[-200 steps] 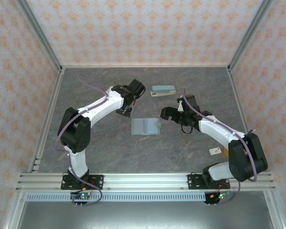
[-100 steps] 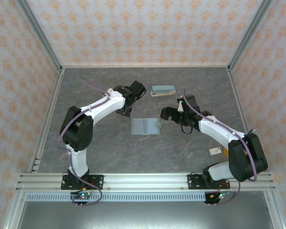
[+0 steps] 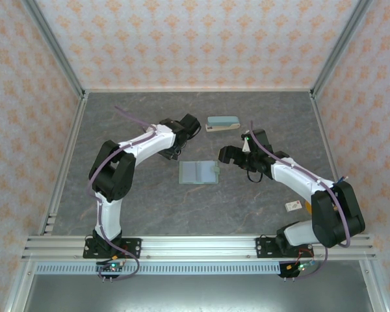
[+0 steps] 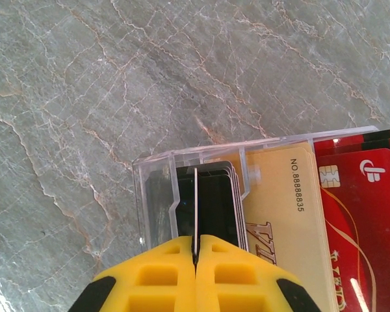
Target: Take the credit cards out of the card holder
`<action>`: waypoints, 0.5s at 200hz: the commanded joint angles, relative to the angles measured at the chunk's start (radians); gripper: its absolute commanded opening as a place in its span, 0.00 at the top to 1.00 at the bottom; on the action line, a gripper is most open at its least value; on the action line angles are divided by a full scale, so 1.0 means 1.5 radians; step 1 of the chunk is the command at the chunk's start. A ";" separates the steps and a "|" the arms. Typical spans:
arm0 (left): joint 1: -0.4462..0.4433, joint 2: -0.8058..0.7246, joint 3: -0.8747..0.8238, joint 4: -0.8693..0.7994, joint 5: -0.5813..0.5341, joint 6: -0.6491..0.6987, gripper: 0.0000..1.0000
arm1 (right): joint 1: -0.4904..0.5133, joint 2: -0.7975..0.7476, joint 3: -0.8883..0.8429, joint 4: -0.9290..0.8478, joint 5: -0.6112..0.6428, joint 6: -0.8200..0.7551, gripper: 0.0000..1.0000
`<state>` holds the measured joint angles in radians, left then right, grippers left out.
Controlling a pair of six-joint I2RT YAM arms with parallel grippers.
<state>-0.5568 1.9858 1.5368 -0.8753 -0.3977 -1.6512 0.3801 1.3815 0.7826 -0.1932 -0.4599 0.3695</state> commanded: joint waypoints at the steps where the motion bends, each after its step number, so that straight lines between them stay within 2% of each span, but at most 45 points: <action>1: -0.002 0.012 0.022 -0.008 -0.003 0.006 0.91 | -0.002 -0.003 -0.002 0.010 -0.004 0.006 0.01; 15: -0.001 0.012 0.024 -0.002 0.006 0.018 0.84 | -0.003 -0.002 -0.001 0.011 -0.007 0.007 0.01; 39: 0.002 0.000 0.022 0.008 0.010 0.043 0.77 | -0.002 0.001 -0.001 0.010 -0.008 0.007 0.01; 91: 0.013 -0.047 0.029 0.026 0.036 0.196 0.73 | -0.003 0.003 0.000 0.009 -0.010 0.004 0.01; 100: 0.014 -0.085 0.017 0.030 0.039 0.235 0.73 | -0.002 0.004 0.000 0.010 -0.014 0.001 0.02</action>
<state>-0.5488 1.9747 1.5581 -0.8371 -0.3374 -1.4662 0.3801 1.3819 0.7826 -0.1932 -0.4713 0.3695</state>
